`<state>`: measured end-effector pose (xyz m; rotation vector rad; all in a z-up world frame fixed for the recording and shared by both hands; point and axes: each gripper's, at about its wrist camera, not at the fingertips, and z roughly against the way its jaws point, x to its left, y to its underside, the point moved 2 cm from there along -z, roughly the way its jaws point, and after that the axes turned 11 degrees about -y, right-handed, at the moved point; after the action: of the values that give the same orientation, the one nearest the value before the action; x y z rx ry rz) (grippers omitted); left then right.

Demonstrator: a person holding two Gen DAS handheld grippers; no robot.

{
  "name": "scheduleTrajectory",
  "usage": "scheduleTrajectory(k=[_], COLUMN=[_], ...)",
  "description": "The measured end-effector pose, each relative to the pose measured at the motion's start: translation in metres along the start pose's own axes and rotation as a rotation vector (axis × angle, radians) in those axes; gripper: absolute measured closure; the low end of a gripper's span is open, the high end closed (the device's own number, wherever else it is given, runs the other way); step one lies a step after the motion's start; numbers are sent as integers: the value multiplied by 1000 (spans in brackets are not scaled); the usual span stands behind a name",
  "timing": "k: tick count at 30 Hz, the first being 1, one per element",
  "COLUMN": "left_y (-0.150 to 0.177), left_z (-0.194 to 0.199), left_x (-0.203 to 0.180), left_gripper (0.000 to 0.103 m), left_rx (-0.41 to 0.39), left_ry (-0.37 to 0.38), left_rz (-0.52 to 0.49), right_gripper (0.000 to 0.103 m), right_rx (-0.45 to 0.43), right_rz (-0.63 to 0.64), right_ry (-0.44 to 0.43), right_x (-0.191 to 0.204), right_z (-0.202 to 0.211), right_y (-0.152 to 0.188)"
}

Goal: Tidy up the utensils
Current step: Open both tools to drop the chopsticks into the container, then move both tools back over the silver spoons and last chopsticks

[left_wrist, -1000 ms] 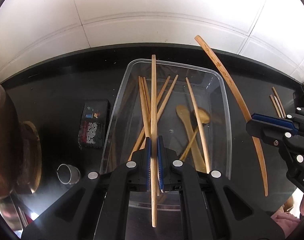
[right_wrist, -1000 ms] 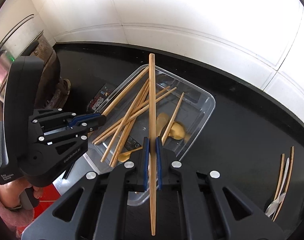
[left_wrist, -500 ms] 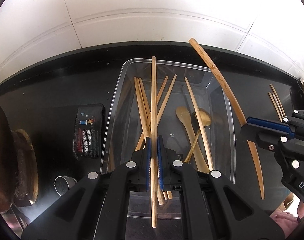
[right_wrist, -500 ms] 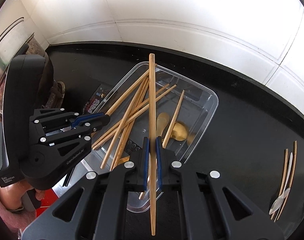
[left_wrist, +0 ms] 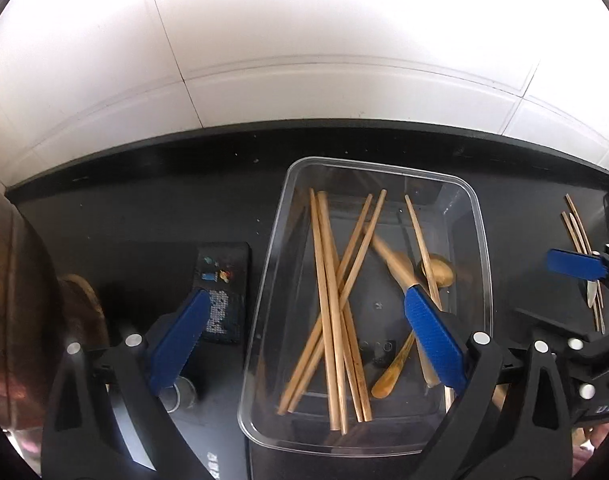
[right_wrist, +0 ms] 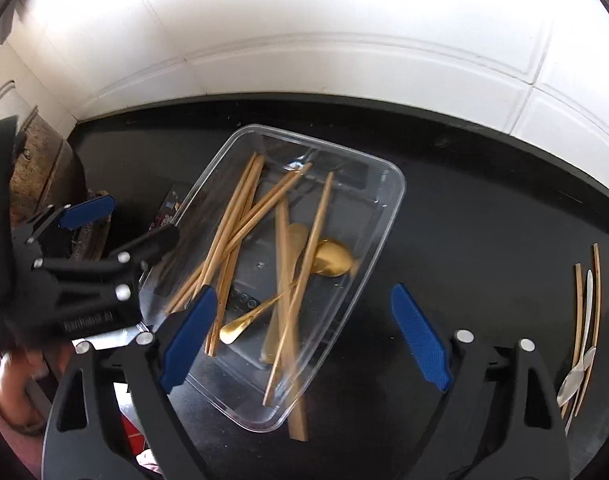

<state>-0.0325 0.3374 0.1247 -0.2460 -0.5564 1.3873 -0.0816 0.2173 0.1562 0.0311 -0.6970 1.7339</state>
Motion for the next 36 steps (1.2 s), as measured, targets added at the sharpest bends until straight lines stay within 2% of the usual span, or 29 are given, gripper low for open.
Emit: scheduleTrajectory(k=[8,14,20,27,30,33,36], left_y=[6,12,15,26,38,44,45], left_z=[9,21,34,52,55,59,61], left_x=[-8,-46,-120,-231,-278,-319,-350], left_gripper=[8,8,8,8,8,8,8], left_rx=[20,32,48,72,96,104,109], left_ry=[23,61,105,166,188,188,203], left_rz=[25,12,-69,-208,-292,-353,-373], right_gripper=[17,17,17,17,17,17,17], right_rx=[-5,12,10,-1,3,1,6], right_rz=[-27,-101,-252,-437,-528,-537,-485], right_ry=[6,31,87,212,178,176,195], right_x=[-30,-78,-158,-261,-299,-321,-336], right_z=[17,34,76,129,145,159,172], right_y=[19,57,111,184,205,212,214])
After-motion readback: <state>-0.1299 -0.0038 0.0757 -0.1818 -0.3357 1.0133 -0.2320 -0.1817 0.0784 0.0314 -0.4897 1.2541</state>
